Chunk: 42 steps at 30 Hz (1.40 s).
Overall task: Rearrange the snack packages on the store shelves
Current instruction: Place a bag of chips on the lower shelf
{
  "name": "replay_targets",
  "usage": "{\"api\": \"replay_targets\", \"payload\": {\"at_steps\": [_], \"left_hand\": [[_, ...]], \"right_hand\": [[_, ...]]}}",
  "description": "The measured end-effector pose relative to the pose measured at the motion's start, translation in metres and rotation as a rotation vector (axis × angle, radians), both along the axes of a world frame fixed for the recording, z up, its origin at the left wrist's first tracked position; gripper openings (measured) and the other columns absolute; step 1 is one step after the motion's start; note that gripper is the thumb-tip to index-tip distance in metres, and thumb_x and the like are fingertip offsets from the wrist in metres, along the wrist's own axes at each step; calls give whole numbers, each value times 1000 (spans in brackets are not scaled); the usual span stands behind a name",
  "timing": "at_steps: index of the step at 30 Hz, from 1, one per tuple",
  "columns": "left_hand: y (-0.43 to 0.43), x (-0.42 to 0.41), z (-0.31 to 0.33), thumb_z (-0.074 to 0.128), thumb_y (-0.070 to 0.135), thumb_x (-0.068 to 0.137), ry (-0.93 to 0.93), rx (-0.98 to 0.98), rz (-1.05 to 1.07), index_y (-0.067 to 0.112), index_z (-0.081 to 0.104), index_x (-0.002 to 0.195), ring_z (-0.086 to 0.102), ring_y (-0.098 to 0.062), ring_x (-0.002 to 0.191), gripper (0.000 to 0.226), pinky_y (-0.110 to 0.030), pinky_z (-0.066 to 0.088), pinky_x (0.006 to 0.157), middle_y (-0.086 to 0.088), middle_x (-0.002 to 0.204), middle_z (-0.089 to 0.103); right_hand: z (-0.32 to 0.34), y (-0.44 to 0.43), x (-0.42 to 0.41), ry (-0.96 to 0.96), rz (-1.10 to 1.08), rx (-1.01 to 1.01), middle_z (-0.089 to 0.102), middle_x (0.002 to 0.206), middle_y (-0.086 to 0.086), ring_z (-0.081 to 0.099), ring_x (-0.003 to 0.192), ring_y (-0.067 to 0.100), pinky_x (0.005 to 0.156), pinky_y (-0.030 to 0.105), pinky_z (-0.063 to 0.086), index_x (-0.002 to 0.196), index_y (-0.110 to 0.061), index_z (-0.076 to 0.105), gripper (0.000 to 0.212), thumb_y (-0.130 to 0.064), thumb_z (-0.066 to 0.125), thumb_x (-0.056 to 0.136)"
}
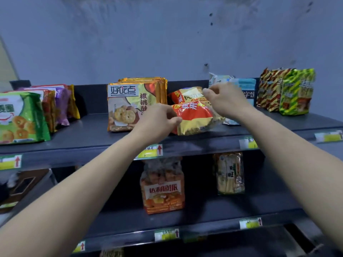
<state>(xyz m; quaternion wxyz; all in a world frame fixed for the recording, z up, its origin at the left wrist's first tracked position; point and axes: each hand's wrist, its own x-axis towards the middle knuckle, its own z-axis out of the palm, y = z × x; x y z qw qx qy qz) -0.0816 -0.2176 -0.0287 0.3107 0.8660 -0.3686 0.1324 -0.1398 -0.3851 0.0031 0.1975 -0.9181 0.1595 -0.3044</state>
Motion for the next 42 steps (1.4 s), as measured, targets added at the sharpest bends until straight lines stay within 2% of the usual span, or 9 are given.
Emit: {"api": "replay_targets", "payload": {"at_steps": [2, 8, 11, 14, 20, 29, 33, 36, 42], "left_hand": [[-9, 1, 2, 54, 36, 92, -7, 25, 26, 9, 69, 99, 59, -16, 83, 32, -27, 44, 69, -3, 93, 67], [-15, 5, 6, 48, 48, 92, 51, 53, 107, -5, 67, 91, 47, -21, 61, 56, -29, 32, 53, -12, 71, 55], [-16, 7, 7, 42, 59, 89, 172, 7, 114, -7, 65, 86, 60, -27, 64, 70, -28, 48, 62, -13, 74, 65], [-15, 5, 8, 34, 66, 86, 307, -60, 97, -10, 67, 89, 71, -32, 72, 83, -41, 58, 77, -21, 80, 72], [-12, -9, 8, 50, 50, 89, 395, -117, 88, 3, 65, 95, 72, -25, 75, 50, -40, 60, 74, -13, 85, 73], [5, -36, 0, 55, 56, 84, 373, -152, 88, 4, 66, 93, 71, -25, 79, 54, -44, 58, 80, -7, 83, 74], [19, -45, -7, 64, 39, 85, 337, -168, 65, 10, 65, 86, 71, -17, 79, 29, -42, 58, 80, 0, 84, 73], [34, -49, -10, 64, 35, 86, 286, -174, 73, 13, 58, 91, 67, -6, 73, 23, -25, 56, 63, 4, 86, 68], [90, -52, -15, 70, 26, 83, 302, -211, 59, 15, 54, 94, 68, -12, 83, 22, -34, 58, 75, 3, 98, 68]], "right_hand": [[3, -10, 14, 113, 56, 159, 64, 95, 15, 58, 92, 28, 74, 33, 43, 86, -1, 61, 42, -35, 40, 99], [3, -23, 30, 393, 88, 352, 62, 112, 10, 61, 95, 24, 88, 36, 50, 114, -4, 58, 51, -47, 37, 98], [6, -21, 30, 430, 100, 317, 62, 109, 11, 60, 82, 22, 72, 31, 49, 108, -8, 60, 44, -47, 44, 95], [9, -19, 29, 468, 135, 370, 65, 97, 7, 61, 82, 21, 77, 33, 49, 90, -12, 59, 38, -50, 55, 90], [12, -19, 23, 393, 234, 506, 73, 87, 6, 71, 79, 22, 82, 39, 57, 97, -11, 61, 33, -42, 65, 85], [-2, -8, -1, 367, 371, 679, 74, 99, 9, 69, 84, 23, 87, 42, 55, 112, -7, 63, 30, -28, 63, 90], [-9, 2, -20, 406, 400, 768, 72, 100, 9, 66, 71, 21, 69, 33, 55, 113, -10, 57, 26, -28, 55, 94], [-18, 16, -30, 339, 416, 886, 69, 91, 6, 62, 45, 10, 51, 25, 52, 108, -8, 54, 18, -18, 56, 94], [-30, 53, -33, 321, 542, 1039, 72, 101, 7, 72, 71, 20, 65, 30, 55, 106, -11, 59, 26, -6, 65, 82]]}}
